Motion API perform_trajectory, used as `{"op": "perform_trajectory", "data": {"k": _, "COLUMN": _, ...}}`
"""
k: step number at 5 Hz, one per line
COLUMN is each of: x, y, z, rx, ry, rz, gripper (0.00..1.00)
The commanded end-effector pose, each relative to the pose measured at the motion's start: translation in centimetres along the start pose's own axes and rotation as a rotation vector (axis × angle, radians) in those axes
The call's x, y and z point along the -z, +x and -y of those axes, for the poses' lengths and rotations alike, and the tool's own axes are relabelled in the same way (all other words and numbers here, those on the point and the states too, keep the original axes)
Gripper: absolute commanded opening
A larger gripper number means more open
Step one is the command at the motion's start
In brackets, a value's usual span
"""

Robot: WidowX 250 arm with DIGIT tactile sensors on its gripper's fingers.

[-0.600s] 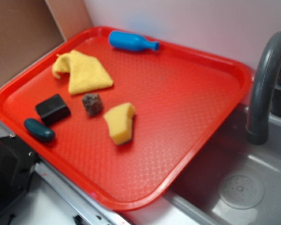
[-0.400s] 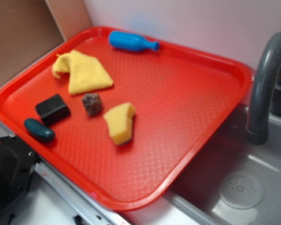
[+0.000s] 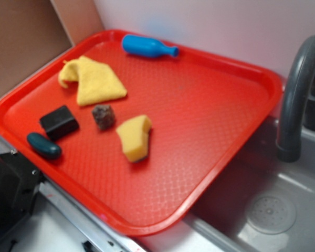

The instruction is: Grab the green sponge.

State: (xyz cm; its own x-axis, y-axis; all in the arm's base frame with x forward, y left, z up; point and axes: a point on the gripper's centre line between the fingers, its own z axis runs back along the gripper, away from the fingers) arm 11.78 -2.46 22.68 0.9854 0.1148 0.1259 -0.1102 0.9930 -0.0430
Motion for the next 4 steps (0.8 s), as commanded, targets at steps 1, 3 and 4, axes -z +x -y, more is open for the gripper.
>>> {"op": "perform_trajectory", "data": {"k": 1, "x": 3.5, "y": 2.1, "z": 3.5, "rx": -0.302, "ry": 0.007, "rz": 0.175, "gripper": 1.00}}
{"op": "perform_trajectory", "data": {"k": 3, "x": 8.4, "y": 4.2, "z": 6.1, "rx": -0.632, "ry": 0.111, "rz": 0.166, "gripper": 1.00}}
{"op": "perform_trajectory", "data": {"k": 4, "x": 11.9, "y": 4.5, "z": 6.8, "rx": -0.791, "ry": 0.109, "rz": 0.109, "gripper": 1.00}}
